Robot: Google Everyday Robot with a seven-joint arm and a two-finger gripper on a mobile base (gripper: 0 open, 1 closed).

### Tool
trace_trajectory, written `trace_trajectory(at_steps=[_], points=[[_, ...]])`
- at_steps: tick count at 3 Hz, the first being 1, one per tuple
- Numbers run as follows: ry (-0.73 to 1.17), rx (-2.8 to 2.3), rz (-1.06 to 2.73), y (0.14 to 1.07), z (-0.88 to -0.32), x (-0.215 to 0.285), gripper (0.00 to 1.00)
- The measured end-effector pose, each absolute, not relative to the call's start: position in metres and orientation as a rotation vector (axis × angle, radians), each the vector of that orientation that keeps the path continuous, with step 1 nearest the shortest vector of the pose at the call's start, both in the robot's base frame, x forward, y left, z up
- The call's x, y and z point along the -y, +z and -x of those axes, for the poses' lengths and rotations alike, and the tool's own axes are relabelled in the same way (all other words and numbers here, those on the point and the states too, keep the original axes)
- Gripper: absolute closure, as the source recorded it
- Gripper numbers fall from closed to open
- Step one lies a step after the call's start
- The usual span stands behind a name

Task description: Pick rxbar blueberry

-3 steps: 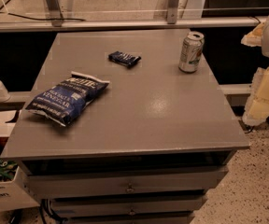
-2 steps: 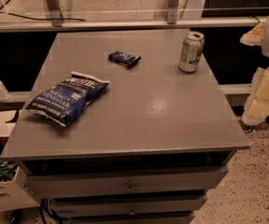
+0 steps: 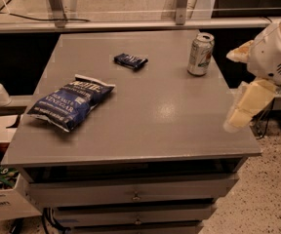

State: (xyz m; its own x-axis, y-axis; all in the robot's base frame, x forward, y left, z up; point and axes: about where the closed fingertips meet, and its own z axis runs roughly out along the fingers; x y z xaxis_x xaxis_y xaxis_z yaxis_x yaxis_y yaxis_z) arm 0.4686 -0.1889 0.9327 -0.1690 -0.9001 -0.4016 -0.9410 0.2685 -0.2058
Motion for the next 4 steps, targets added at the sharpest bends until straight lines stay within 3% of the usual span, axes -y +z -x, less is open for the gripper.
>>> trace_trajectory(at_steps=[2, 4], points=[[0.393, -2.007, 1.511, 0.897, -0.518, 0.104, 0.0], [0.395, -1.967, 1.497, 0.888, -0.529, 0.093, 0.0]])
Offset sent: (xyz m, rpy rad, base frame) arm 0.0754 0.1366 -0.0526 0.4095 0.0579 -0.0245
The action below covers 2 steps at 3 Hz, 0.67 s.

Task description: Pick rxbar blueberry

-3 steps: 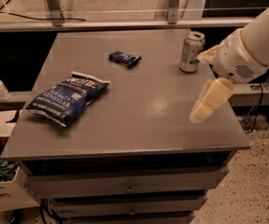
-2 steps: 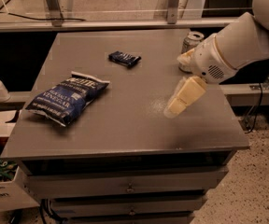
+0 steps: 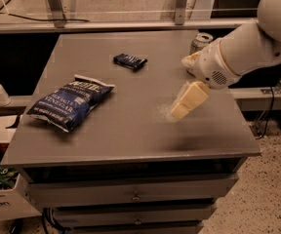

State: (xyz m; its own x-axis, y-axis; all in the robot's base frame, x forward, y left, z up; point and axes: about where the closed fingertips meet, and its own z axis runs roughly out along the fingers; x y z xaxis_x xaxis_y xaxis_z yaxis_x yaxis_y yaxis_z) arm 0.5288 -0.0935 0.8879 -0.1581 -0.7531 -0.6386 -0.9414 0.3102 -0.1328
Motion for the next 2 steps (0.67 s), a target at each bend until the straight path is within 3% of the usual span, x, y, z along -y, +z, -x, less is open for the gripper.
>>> trace_trajectory(at_steps=[2], points=[[0.418, -1.882, 1.41, 0.855, -0.589, 0.067, 0.0]])
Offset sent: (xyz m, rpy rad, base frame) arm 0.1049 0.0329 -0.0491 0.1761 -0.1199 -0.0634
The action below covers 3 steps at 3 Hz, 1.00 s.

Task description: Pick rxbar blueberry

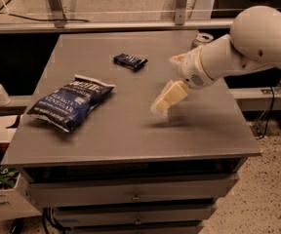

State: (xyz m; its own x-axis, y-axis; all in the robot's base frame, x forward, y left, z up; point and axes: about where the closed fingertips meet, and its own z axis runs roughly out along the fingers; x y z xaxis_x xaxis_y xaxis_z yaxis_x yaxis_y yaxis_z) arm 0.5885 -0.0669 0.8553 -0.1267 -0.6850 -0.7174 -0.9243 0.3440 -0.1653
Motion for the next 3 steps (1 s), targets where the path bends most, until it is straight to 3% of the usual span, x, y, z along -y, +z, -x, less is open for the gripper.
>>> trace_trajectory(at_steps=[3], points=[[0.443, -1.895, 1.085, 0.85, -0.679, 0.05, 0.0]])
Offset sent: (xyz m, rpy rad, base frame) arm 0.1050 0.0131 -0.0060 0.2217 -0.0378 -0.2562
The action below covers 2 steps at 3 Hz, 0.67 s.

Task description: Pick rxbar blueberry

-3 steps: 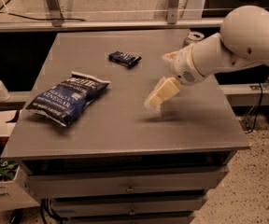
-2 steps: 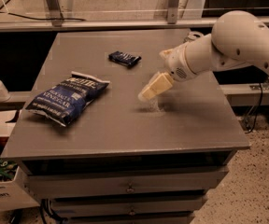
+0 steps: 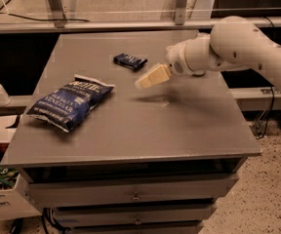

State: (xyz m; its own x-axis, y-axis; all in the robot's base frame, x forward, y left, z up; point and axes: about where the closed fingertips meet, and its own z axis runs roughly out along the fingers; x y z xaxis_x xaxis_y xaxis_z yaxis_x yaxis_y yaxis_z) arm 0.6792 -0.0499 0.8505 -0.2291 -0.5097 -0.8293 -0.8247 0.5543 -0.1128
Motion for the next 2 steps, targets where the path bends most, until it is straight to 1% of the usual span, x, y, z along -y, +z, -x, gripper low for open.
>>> trace_trajectory(at_steps=[2], points=[[0.461, -1.907, 0.963, 0.842, -0.708, 0.027, 0.0]])
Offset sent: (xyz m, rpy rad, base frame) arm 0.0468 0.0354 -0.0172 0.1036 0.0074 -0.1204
